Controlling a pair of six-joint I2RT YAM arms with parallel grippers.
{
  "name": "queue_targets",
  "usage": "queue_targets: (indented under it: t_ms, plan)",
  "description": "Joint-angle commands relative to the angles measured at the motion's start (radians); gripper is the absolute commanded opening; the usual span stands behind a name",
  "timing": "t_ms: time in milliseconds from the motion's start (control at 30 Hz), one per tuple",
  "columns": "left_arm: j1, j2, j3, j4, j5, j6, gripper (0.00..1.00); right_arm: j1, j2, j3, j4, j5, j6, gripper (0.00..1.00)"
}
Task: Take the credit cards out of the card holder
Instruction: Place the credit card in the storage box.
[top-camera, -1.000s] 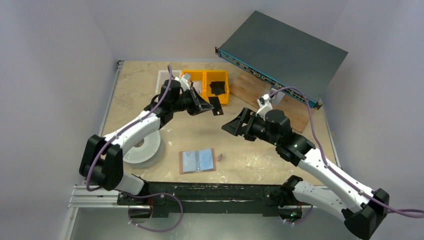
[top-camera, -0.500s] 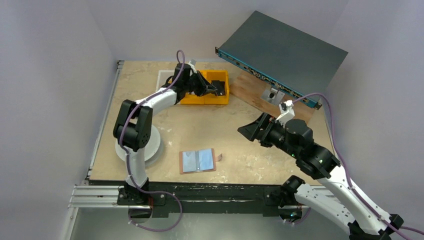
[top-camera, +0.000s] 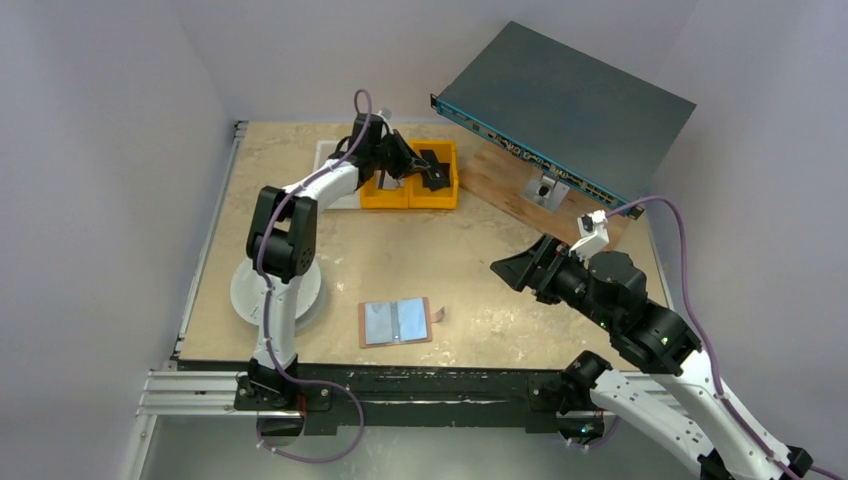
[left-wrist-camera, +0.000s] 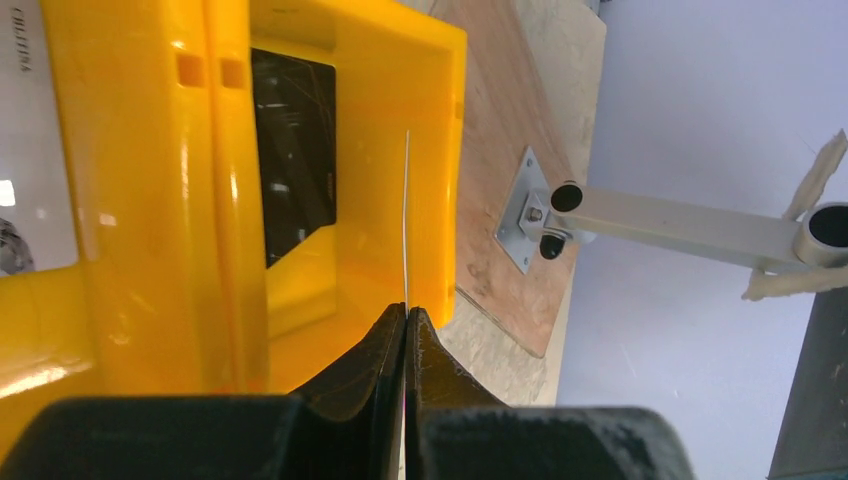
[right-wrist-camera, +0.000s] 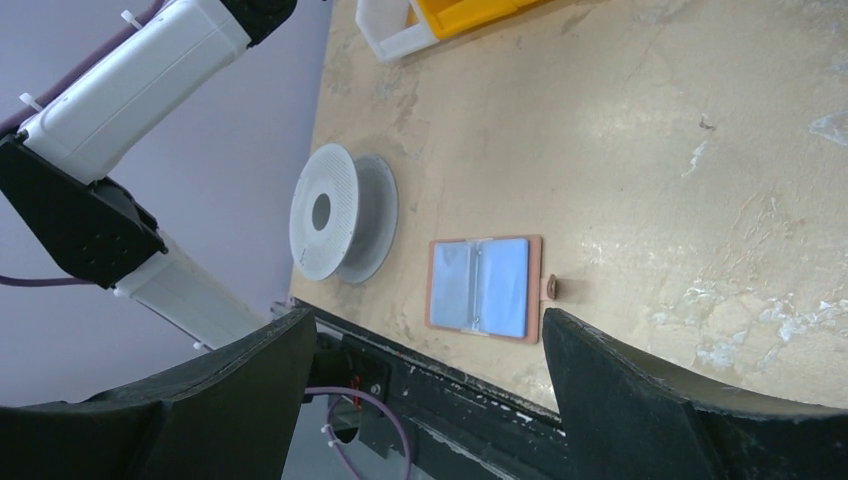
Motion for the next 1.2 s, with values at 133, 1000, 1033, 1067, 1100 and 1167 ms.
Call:
queue_targets:
  t_ms: [133, 1000, 1033, 1067, 1100, 1167]
  plan:
    - [0.015, 0.051, 0.107, -0.073, 0.001, 0.059, 0.00, 0.001, 0.000, 0.024, -0.010, 0.034, 0.008, 0.85]
    - [0.038, -0.180, 0.027, -0.120, 0.081, 0.108, 0.65, 0.002, 0.022, -0.014, 0.037, 0.019, 0.000, 0.86]
    - [0.038, -0.209, 0.001, -0.122, 0.080, 0.111, 0.66, 0.002, 0.026, -0.023, 0.047, 0.006, -0.001, 0.86]
    - [0.039, -0.238, -0.030, -0.124, 0.082, 0.115, 0.67, 0.002, 0.030, -0.029, 0.058, -0.003, -0.001, 0.87]
    - [0.040, -0.278, -0.062, -0.126, 0.083, 0.118, 0.68, 0.002, 0.034, -0.035, 0.070, -0.010, -0.001, 0.87]
    - [0.040, -0.345, -0.130, -0.139, 0.081, 0.121, 0.68, 0.002, 0.050, -0.045, 0.091, -0.017, -0.005, 0.88]
